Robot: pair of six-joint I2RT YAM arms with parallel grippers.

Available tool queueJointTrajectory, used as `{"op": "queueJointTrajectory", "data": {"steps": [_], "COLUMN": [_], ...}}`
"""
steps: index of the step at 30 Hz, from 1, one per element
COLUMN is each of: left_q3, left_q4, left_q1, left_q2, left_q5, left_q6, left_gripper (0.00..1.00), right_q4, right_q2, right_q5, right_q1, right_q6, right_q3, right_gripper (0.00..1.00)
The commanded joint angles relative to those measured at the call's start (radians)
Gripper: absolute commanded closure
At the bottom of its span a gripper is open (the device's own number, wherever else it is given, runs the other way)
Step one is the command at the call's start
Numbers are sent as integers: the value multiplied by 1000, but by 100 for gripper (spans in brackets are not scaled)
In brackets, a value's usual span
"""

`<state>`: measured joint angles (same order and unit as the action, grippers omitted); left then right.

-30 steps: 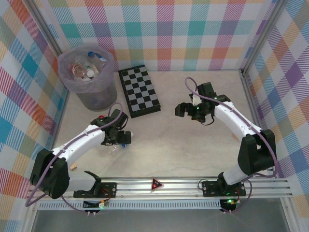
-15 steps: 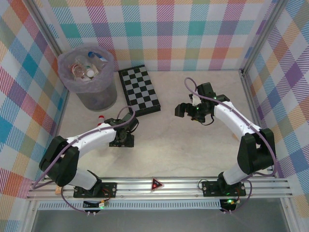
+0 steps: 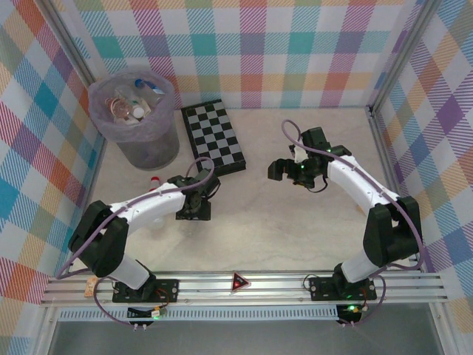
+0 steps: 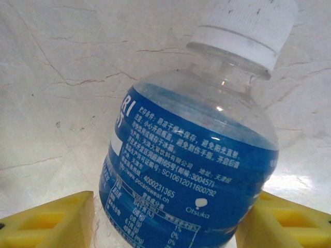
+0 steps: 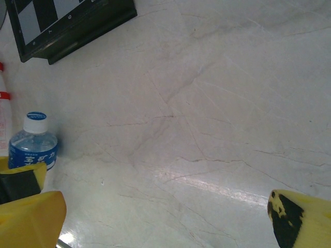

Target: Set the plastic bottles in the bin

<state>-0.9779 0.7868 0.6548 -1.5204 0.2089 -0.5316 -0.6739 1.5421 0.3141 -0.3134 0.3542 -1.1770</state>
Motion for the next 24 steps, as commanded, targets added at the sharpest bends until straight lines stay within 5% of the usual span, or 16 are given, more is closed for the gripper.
{"op": "queueJointTrajectory", "data": {"steps": [1,7,13,19,24], "left_q3": [-116,-406,-789,-1130,-1228], "left_q4": [54,137,261,308,228], "left_q1": [14,14,-9,-138,-305], "left_q2": [60,122,24,-98,-136], "left_q5": [-55,-82,61,111,74], "left_q6": [-8,38,178,255,232], "left_gripper": [47,47,47,51,54], "right_q4": [0,14,29,19,14], "right_q2": [-2,0,-16,-50,-77], "right_q5": [-2,2,2,-21,-37], "right_q1": [4,4,5,4,4], "right_q6": [-19,-10,-3,-12,-18], "right_q3": [11,20,45,70,92], "right_gripper": [0,0,0,0,0]}}
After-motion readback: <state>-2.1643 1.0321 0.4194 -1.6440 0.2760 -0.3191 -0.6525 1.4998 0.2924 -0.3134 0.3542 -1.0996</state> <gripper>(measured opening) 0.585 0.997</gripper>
